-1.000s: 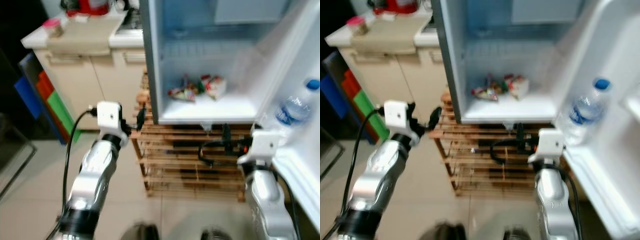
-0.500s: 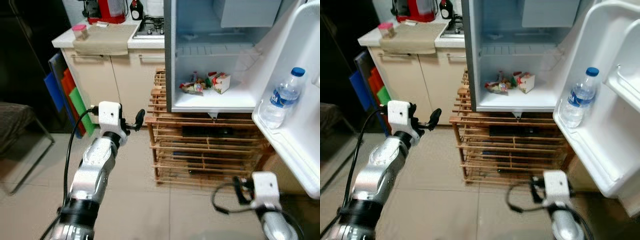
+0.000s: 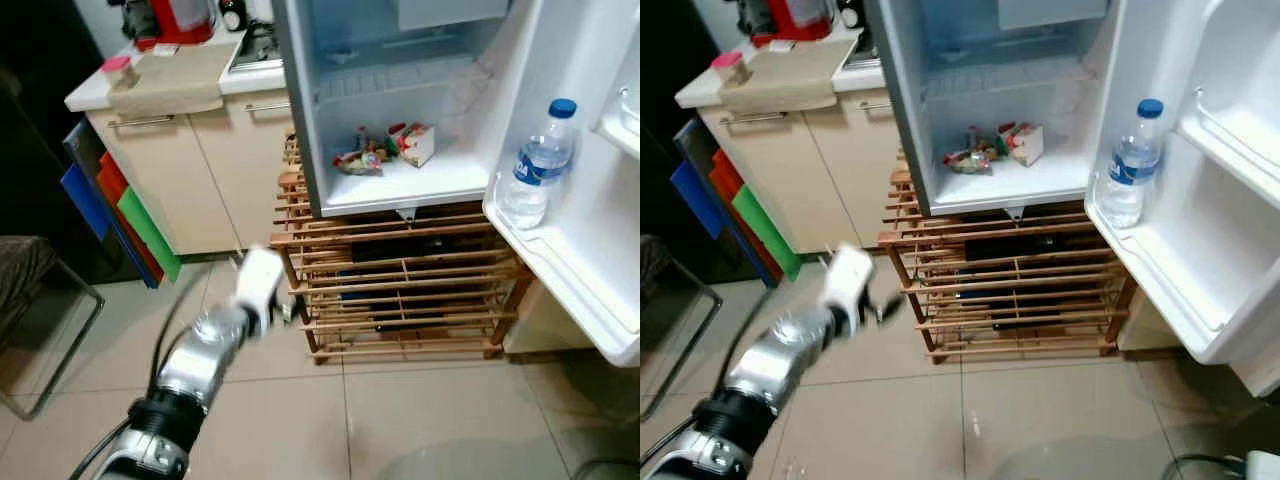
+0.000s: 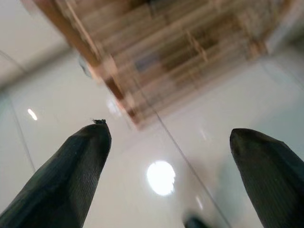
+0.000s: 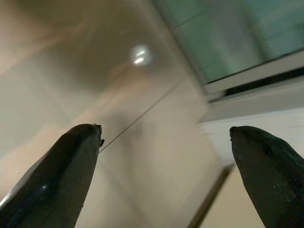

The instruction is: Restocking fridge

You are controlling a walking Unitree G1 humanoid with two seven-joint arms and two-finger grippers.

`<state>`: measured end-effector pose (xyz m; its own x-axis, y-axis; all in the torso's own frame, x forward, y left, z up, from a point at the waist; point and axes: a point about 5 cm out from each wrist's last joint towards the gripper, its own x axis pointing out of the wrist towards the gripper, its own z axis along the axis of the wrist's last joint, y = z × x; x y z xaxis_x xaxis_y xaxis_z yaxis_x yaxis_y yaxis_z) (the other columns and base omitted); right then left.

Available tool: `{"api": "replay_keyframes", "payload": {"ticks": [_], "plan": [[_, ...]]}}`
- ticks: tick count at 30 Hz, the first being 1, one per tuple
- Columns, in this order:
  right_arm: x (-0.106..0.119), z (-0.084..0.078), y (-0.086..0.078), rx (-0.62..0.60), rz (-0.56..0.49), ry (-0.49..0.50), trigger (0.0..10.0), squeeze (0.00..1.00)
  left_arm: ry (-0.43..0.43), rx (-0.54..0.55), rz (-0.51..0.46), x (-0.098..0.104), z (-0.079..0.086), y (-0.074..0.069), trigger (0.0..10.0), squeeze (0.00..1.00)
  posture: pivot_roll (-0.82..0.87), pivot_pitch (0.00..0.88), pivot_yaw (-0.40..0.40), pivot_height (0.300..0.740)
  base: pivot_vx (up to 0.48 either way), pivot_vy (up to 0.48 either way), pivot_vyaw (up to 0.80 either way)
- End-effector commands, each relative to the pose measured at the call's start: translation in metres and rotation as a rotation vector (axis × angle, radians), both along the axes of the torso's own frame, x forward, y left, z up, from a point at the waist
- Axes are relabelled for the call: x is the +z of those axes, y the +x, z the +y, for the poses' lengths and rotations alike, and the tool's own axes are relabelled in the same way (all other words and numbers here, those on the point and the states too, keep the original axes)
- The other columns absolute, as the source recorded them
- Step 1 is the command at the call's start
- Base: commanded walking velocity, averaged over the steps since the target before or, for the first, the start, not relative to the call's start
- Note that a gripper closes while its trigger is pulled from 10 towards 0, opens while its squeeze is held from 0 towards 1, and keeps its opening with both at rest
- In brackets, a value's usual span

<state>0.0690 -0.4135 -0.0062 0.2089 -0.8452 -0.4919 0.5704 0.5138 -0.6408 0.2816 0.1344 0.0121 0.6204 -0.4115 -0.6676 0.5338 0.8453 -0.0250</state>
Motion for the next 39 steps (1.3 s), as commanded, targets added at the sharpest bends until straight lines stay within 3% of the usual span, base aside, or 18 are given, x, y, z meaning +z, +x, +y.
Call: {"api": "replay_keyframes", "payload": {"ticks": [1,3,6,11,12,13,14,17,20,22,23,24,25,28,29,30,36,39], "plan": [[0.016,-0.009,0.014,-0.017,-0.084,-0.059,10.0,0.00,0.027,-0.013,0.029,-0.002,0.008,-0.001,10.0,0.00,-0.21,0.000,0.142,0.740,0.000,0.000,0.00],[0.034,-0.020,0.028,-0.025,-0.171,-0.126,10.0,0.00,0.048,-0.042,0.054,-0.007,0.007,-0.003,10.0,0.00,-0.22,0.000,0.147,0.740,0.000,0.000,0.00],[0.075,-0.012,0.087,0.121,-0.480,-0.161,10.0,0.00,0.131,-0.112,0.049,-0.013,0.005,0.000,10.0,0.00,-0.24,0.000,0.155,0.740,0.000,0.000,0.00],[0.102,0.009,0.116,0.286,-0.655,-0.199,10.0,0.00,0.153,-0.138,0.056,-0.014,0.006,0.002,10.0,0.00,-0.24,0.000,0.157,0.740,0.000,0.000,0.00],[0.112,0.031,0.135,0.408,-0.728,-0.158,10.0,0.00,0.165,-0.151,0.066,-0.015,0.008,0.002,10.0,0.00,-0.24,0.000,0.158,0.740,0.000,0.000,0.00],[0.115,0.043,0.144,0.461,-0.755,-0.126,10.0,0.00,0.171,-0.155,0.074,-0.017,0.010,0.001,10.0,0.00,-0.24,0.000,0.158,0.740,0.000,0.000,0.00],[0.115,0.043,0.144,0.461,-0.755,-0.126,10.0,0.00,0.171,-0.155,0.074,-0.017,0.010,0.001,10.0,0.00,-0.24,0.000,0.158,0.740,0.000,0.000,0.00],[0.121,0.089,0.169,0.645,-0.826,-0.004,10.0,0.00,0.237,-0.178,0.135,-0.031,0.022,-0.011,10.0,0.00,-0.22,0.000,0.155,0.740,0.000,0.000,0.00],[0.123,0.099,0.173,0.684,-0.838,0.023,10.0,0.00,0.261,-0.183,0.151,-0.035,0.026,-0.015,10.0,0.00,-0.22,0.000,0.154,0.740,0.000,0.000,0.00],[0.126,0.136,0.185,0.817,-0.861,0.146,10.0,0.00,0.332,-0.199,0.181,-0.047,0.038,-0.028,10.0,0.00,-0.20,0.000,0.148,0.740,0.000,0.000,0.00],[0.126,0.136,0.185,0.817,-0.861,0.146,10.0,0.00,0.332,-0.199,0.181,-0.047,0.038,-0.028,10.0,0.00,-0.20,0.000,0.148,0.740,0.000,0.000,0.00],[0.128,0.156,0.188,0.902,-0.861,0.217,10.0,0.00,0.355,-0.202,0.196,-0.053,0.042,-0.035,10.0,0.00,-0.20,0.000,0.148,0.740,0.000,0.000,0.00],[0.128,0.156,0.188,0.902,-0.861,0.217,10.0,0.00,0.355,-0.202,0.196,-0.053,0.042,-0.035,10.0,0.00,-0.20,0.000,0.148,0.740,0.000,0.000,0.00],[0.136,0.212,0.190,1.153,-0.851,0.472,10.0,0.00,0.399,-0.201,0.264,-0.068,0.055,-0.055,10.0,0.00,-0.17,0.000,0.141,0.740,0.000,0.000,0.00],[0.136,0.212,0.190,1.153,-0.851,0.472,10.0,0.00,0.399,-0.201,0.264,-0.068,0.055,-0.055,10.0,0.00,-0.17,0.000,0.141,0.740,0.000,0.000,0.00],[0.141,0.227,0.190,1.221,-0.865,0.583,10.0,0.00,0.403,-0.199,0.296,-0.072,0.060,-0.064,10.0,0.00,-0.17,0.000,0.140,0.740,0.000,0.000,0.00],[0.143,0.236,0.193,1.235,-0.888,0.731,10.0,0.00,0.380,-0.175,0.285,-0.074,0.057,-0.064,10.0,0.00,-0.15,0.000,0.129,0.740,0.000,0.000,0.00],[0.141,0.239,0.195,1.230,-0.874,0.757,10.0,0.00,0.306,-0.122,0.175,-0.064,0.041,-0.045,10.0,0.00,-0.14,0.000,0.121,0.740,0.000,0.000,0.00]]}}
